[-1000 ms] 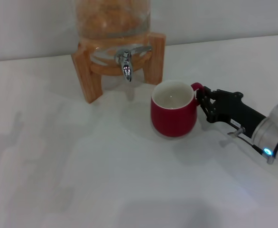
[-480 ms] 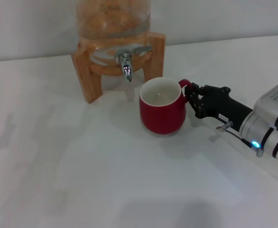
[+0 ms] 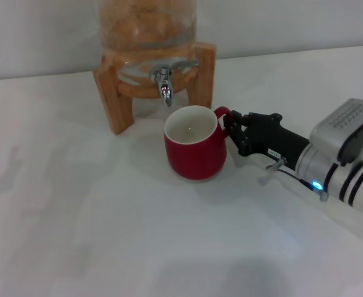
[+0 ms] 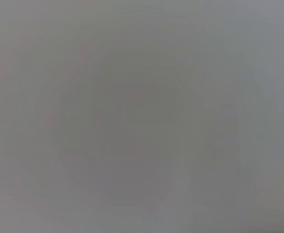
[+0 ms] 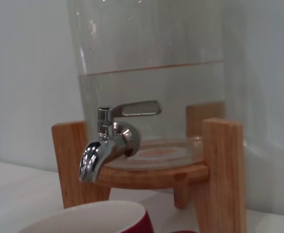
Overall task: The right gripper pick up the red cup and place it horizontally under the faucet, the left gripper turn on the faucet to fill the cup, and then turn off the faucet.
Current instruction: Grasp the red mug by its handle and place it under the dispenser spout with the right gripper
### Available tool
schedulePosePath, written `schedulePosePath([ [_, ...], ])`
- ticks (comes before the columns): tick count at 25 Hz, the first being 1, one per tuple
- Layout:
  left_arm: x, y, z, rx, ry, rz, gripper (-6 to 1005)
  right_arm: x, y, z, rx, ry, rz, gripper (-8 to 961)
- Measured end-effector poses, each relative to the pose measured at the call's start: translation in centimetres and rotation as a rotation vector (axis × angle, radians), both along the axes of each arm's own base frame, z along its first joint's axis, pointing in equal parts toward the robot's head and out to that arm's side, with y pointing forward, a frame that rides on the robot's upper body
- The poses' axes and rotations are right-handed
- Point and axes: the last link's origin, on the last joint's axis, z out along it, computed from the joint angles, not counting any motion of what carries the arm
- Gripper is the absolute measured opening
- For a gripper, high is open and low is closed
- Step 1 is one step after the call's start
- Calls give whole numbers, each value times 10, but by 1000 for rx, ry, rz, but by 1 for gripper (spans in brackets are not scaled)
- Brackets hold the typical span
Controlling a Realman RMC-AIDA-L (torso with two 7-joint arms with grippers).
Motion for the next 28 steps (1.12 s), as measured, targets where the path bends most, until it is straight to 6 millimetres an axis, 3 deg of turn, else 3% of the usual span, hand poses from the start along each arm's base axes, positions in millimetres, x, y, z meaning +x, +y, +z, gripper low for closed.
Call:
schedulePosePath([
  [16,1,0,-1,-1,-1,-1,862,-19,23,-8,-34,-61,14,132],
  [28,1,1,-3,-11,0,-1,862,-23,34,-8,-34,-88,-8,134],
])
